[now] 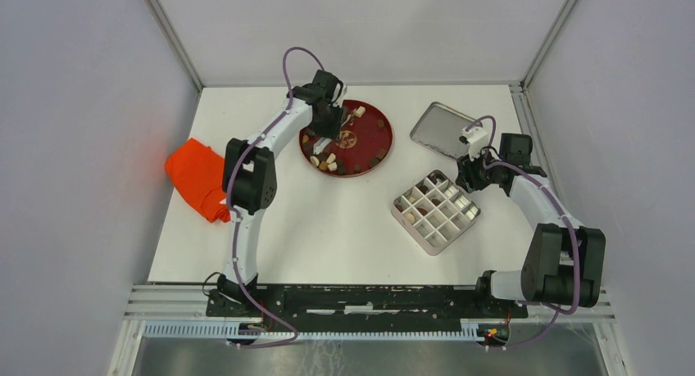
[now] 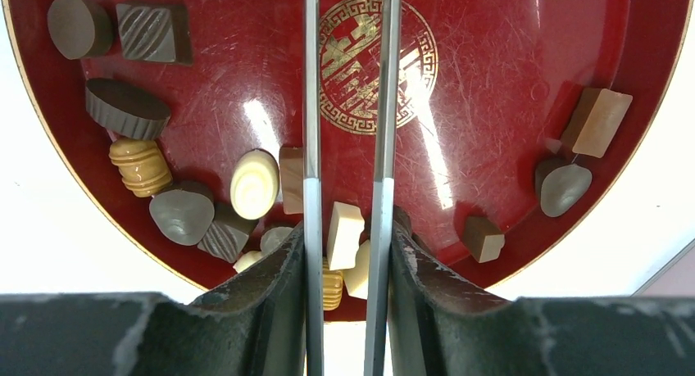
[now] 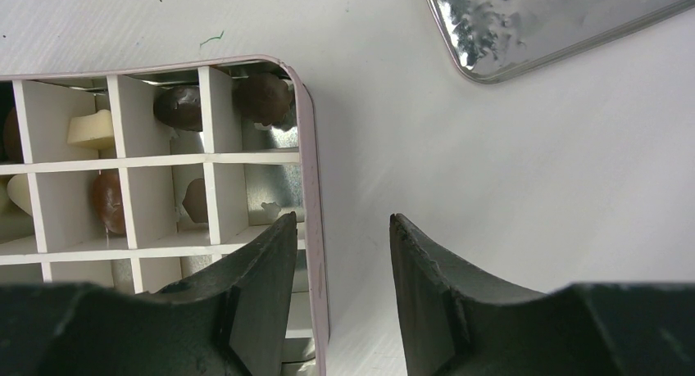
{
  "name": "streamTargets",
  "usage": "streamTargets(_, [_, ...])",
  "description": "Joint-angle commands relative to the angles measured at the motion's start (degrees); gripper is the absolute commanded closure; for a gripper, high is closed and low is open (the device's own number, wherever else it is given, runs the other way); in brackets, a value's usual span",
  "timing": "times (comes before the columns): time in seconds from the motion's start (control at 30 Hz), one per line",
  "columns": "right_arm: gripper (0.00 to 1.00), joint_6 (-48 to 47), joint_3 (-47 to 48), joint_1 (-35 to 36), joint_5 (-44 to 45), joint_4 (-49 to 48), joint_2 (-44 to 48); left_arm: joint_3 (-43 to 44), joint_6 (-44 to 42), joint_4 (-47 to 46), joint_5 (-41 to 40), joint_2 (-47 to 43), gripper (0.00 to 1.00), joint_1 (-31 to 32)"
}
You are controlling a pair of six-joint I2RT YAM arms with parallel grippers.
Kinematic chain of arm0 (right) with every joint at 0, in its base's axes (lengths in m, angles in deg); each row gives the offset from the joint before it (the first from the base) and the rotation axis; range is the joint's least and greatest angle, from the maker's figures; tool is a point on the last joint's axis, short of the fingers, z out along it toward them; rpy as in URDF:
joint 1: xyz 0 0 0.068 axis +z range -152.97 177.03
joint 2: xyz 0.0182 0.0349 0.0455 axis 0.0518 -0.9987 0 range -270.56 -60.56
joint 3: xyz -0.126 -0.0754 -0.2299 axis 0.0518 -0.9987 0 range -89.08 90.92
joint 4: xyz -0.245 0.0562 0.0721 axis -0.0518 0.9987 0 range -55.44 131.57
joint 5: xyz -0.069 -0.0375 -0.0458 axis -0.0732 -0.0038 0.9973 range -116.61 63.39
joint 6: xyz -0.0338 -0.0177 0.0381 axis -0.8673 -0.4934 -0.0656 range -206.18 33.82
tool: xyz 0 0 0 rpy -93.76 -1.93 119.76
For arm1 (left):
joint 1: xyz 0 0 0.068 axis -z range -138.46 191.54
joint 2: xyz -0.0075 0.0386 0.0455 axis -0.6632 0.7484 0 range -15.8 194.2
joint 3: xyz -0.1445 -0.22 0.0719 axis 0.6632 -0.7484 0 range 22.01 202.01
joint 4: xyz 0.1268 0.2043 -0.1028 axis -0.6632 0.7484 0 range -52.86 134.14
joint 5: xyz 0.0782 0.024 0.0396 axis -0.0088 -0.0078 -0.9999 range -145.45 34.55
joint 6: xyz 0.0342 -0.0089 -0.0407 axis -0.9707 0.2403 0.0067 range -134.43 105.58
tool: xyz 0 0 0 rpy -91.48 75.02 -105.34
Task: Pack the chocolate
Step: Pick up the fake chocolate from the plate.
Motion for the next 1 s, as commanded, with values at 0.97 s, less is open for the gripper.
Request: streamTargets(0.97, [0.48,-0.80,0.50,-0.63,-2.02,-0.43,1.14,-1.26,-0.43,-0.81,0.90,-4.26,0.82,0.08])
